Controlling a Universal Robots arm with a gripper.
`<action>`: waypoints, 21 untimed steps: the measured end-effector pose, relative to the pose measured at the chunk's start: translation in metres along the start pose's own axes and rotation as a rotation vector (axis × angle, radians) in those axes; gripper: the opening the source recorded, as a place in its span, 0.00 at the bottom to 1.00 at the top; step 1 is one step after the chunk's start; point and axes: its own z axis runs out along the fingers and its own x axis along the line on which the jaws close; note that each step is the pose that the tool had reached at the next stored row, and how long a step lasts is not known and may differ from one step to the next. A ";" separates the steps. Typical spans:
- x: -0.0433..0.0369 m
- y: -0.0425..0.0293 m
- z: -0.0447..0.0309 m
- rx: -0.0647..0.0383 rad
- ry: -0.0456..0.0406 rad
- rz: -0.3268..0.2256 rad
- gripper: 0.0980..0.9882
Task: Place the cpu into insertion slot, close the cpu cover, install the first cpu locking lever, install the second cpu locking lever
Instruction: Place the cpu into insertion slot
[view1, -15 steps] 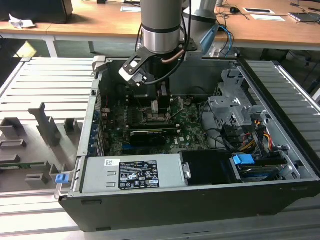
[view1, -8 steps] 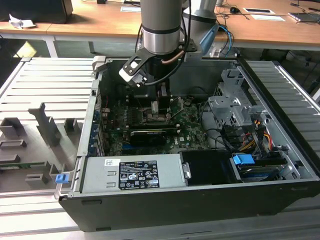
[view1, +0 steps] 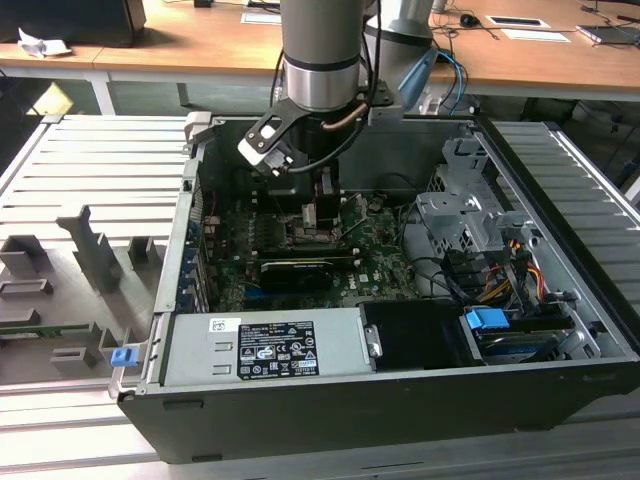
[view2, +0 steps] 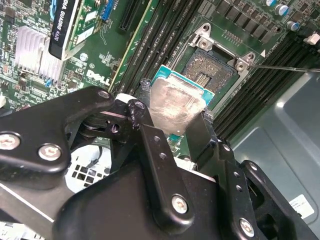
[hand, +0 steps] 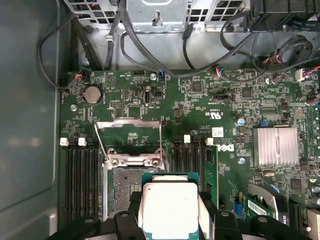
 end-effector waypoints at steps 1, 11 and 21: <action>0.0000 -0.0001 0.0007 0.000 0.0015 -0.018 0.48; 0.0082 -0.0071 0.0219 0.002 0.0040 -0.046 0.48; 0.0191 -0.0129 0.0346 0.001 0.0014 -0.022 0.48</action>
